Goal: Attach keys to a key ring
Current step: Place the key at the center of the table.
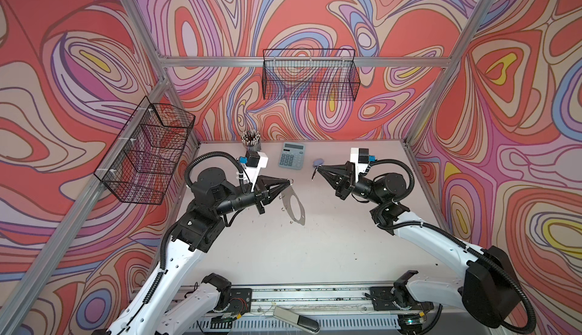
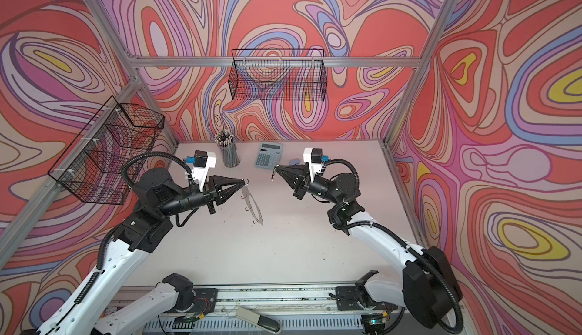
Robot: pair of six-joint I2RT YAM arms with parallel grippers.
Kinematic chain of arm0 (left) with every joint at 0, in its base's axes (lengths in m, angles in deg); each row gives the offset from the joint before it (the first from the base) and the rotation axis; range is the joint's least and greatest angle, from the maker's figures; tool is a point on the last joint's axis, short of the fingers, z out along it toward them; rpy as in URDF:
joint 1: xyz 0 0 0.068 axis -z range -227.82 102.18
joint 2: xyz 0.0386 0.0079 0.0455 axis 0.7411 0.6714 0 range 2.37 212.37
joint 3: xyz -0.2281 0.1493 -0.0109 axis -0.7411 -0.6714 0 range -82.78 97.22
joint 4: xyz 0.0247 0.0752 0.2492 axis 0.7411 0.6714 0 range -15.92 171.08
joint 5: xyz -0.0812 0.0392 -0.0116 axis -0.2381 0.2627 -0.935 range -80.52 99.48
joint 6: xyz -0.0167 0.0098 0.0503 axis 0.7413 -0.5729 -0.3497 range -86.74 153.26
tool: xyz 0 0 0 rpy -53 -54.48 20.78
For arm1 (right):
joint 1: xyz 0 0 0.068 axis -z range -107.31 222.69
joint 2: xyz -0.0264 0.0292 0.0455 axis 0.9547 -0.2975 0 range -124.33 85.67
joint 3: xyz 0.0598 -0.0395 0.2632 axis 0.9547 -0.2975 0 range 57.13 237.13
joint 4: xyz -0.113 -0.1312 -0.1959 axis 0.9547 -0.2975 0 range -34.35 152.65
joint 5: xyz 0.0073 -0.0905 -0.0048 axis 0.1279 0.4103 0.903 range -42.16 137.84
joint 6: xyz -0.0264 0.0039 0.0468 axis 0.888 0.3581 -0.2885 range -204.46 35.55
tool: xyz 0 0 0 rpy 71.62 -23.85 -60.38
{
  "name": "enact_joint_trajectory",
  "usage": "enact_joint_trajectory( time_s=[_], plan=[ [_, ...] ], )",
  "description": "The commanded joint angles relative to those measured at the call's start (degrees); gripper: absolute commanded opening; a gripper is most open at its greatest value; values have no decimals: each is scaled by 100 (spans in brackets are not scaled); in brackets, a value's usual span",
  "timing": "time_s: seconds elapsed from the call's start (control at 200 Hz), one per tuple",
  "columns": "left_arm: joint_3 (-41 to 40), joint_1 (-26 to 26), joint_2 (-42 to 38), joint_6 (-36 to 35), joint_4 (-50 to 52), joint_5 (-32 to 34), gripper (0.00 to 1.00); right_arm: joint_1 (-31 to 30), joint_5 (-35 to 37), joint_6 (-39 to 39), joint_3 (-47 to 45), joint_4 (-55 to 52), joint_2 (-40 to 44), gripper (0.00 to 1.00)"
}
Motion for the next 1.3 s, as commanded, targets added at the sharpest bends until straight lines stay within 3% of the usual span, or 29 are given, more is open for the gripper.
enact_joint_trajectory(
  time_s=[0.0,0.105,0.265,0.381,0.536,0.731,0.937,1.297],
  plan=[
    [196,-1,0,-122,-104,29,0,-20,-218,-310,-116,544,-39,0],
    [180,-1,1,-139,-88,22,0,-21,-186,-297,-16,-203,45,0],
    [57,0,-165,-216,-34,123,0,-21,279,503,579,-4010,381,0],
    [-17,-1,-262,-262,-9,197,0,-20,873,900,494,-5792,783,0],
    [-99,-3,-306,-202,-119,184,0,-22,1559,832,458,-7597,1212,0],
    [-239,-7,-359,-92,-276,154,0,-21,2027,594,895,-9926,833,0],
    [-350,-2,-299,-81,-355,68,0,-37,2338,611,777,-10366,8,0],
    [-506,-3,-376,-105,-329,85,0,-31,2291,1054,1835,-9930,-2702,0]
  ],
)
